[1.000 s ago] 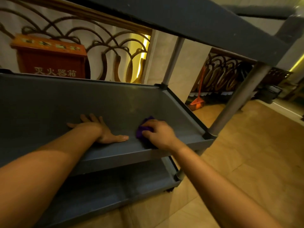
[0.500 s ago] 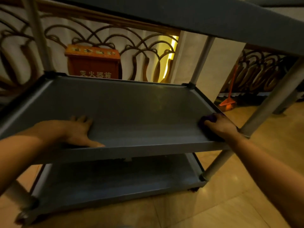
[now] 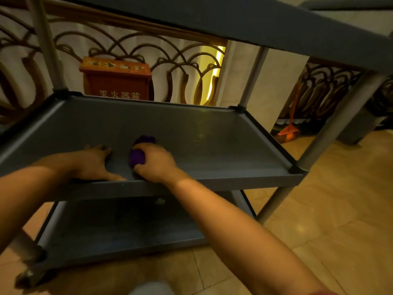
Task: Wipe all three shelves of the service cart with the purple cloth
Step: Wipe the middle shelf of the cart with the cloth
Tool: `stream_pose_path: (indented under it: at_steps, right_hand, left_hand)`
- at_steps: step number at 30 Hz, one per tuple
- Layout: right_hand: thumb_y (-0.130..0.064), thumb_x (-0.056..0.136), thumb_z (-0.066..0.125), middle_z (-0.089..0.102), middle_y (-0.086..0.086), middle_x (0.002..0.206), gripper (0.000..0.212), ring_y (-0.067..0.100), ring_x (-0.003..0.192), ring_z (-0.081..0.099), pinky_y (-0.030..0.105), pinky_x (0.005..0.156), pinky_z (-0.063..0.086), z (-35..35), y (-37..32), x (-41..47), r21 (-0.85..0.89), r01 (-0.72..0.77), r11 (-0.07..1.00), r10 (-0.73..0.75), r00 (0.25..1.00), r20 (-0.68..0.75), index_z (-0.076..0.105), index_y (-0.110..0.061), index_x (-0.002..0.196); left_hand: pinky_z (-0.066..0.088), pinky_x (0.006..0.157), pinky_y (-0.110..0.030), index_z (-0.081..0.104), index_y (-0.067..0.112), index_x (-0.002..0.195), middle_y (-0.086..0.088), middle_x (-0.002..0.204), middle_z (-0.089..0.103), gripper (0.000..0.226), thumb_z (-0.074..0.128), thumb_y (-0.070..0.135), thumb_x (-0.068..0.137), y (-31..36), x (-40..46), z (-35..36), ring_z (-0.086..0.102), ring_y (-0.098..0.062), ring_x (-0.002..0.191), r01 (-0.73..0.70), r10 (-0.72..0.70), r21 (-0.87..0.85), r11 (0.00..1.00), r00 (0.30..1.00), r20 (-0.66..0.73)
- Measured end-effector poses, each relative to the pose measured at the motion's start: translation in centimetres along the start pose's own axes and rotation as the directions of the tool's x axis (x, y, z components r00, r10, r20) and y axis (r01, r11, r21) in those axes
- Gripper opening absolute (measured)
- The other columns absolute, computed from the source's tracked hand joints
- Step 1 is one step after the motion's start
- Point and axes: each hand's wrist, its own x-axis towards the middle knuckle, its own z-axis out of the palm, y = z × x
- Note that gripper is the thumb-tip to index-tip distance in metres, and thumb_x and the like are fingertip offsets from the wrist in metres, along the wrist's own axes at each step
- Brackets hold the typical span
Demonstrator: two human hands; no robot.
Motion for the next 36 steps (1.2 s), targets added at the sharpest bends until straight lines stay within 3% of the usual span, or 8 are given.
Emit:
stream_pose_path:
  at_steps: [5, 9, 11, 19, 22, 27, 31, 36]
  right_hand:
    - [-0.031, 0.082, 0.074, 0.065, 0.007, 0.132, 0.059, 0.029, 0.117, 0.063, 0.035, 0.094, 0.049, -5.6, 6.5, -2.8, -0.151, -0.065, 0.986, 0.063, 0.998, -0.018, 0.055, -0.027, 0.138]
    - [-0.043, 0.091, 0.067, 0.065, 0.011, 0.122, 0.05, 0.028, 0.105, 0.063, 0.038, 0.08, 0.048, -11.8, 18.3, -8.1, -0.177, -0.543, 0.821, 0.486, 0.827, -0.284, 0.052, -0.023, 0.134]
    - [-0.038, 0.093, 0.065, 0.065, 0.015, 0.127, 0.051, 0.032, 0.109, 0.063, 0.039, 0.082, 0.049, -12.3, 20.4, -9.4, -0.089, -0.61, 0.788, 0.551, 0.761, -0.342, 0.051, -0.019, 0.139]
    - [-0.028, 0.084, 0.067, 0.067, 0.009, 0.129, 0.048, 0.037, 0.116, 0.061, 0.042, 0.099, 0.05, -2.2, 5.0, -3.7, -0.054, -0.158, 0.986, 0.142, 0.965, -0.22, 0.062, -0.024, 0.131]
    - [-0.026, 0.089, 0.06, 0.059, 0.008, 0.136, 0.044, 0.04, 0.123, 0.051, 0.048, 0.101, 0.046, 1.0, -0.9, -1.3, -0.102, -0.12, 0.987, 0.102, 0.98, -0.173, 0.057, -0.026, 0.133]
    - [-0.022, 0.089, 0.061, 0.056, 0.012, 0.139, 0.046, 0.042, 0.125, 0.047, 0.051, 0.102, 0.042, 3.6, -5.6, 1.5, -0.153, -0.073, 0.986, 0.055, 0.991, -0.122, 0.056, -0.021, 0.136]
    - [-0.02, 0.09, 0.059, 0.054, 0.012, 0.141, 0.047, 0.041, 0.126, 0.046, 0.049, 0.104, 0.04, 6.4, -10.7, 2.8, -0.124, -0.05, 0.991, 0.035, 0.993, -0.117, 0.055, -0.02, 0.136]
    - [-0.015, 0.089, 0.061, 0.057, 0.003, 0.143, 0.05, 0.033, 0.128, 0.051, 0.047, 0.106, 0.041, 8.2, -14.3, 2.9, 0.037, 0.172, 0.984, -0.167, 0.98, -0.108, 0.057, -0.025, 0.138]
  left_hand:
    - [0.042, 0.104, -0.036, 0.045, 0.021, 0.146, -0.007, 0.146, 0.049, 0.103, 0.06, 0.083, 0.065, -1.4, -2.8, 1.2, 0.053, -0.022, 0.122, -0.054, 0.019, -0.163, 0.985, 0.978, -0.208]
    - [0.021, 0.122, -0.048, 0.021, 0.021, 0.159, -0.004, 0.166, 0.022, 0.128, 0.014, 0.104, 0.061, -4.4, -5.5, 5.0, 0.021, -0.026, 0.151, 0.019, 0.011, 0.077, 0.997, 0.929, -0.371]
    - [0.016, 0.123, -0.05, 0.016, 0.022, 0.159, -0.002, 0.167, 0.017, 0.132, 0.007, 0.106, 0.057, -4.1, -5.7, 6.2, 0.012, -0.026, 0.154, 0.053, -0.004, 0.106, 0.993, 0.91, -0.414]
    - [0.007, 0.126, -0.047, 0.002, 0.013, 0.16, -0.008, 0.169, 0.003, 0.145, 0.013, 0.109, 0.051, -1.7, -6.0, 5.7, 0.0, -0.027, 0.155, 0.039, 0.012, 0.091, 0.995, 0.865, -0.501]
    - [0.0, 0.126, -0.044, -0.002, 0.013, 0.16, -0.006, 0.169, -0.006, 0.143, 0.021, 0.105, 0.053, -3.6, -7.7, 5.5, -0.009, -0.025, 0.155, 0.042, -0.013, 0.046, 0.998, 0.86, -0.51]
    - [-0.003, 0.125, -0.048, -0.01, 0.015, 0.16, -0.016, 0.166, -0.018, 0.122, 0.031, 0.092, 0.074, -9.4, -11.9, 8.0, -0.017, -0.033, 0.153, 0.323, -0.211, 0.156, 0.934, 0.847, -0.487]
    - [-0.003, 0.125, -0.049, -0.019, 0.012, 0.157, -0.023, 0.163, -0.022, 0.131, 0.035, 0.095, 0.07, -9.4, -12.3, 8.0, -0.02, -0.039, 0.151, 0.321, -0.241, 0.123, 0.939, 0.87, -0.429]
    - [-0.004, 0.125, -0.049, -0.025, 0.012, 0.154, -0.023, 0.162, -0.026, 0.134, 0.034, 0.097, 0.068, -9.6, -11.9, 8.1, -0.021, -0.038, 0.151, 0.349, -0.261, 0.146, 0.926, 0.869, -0.419]
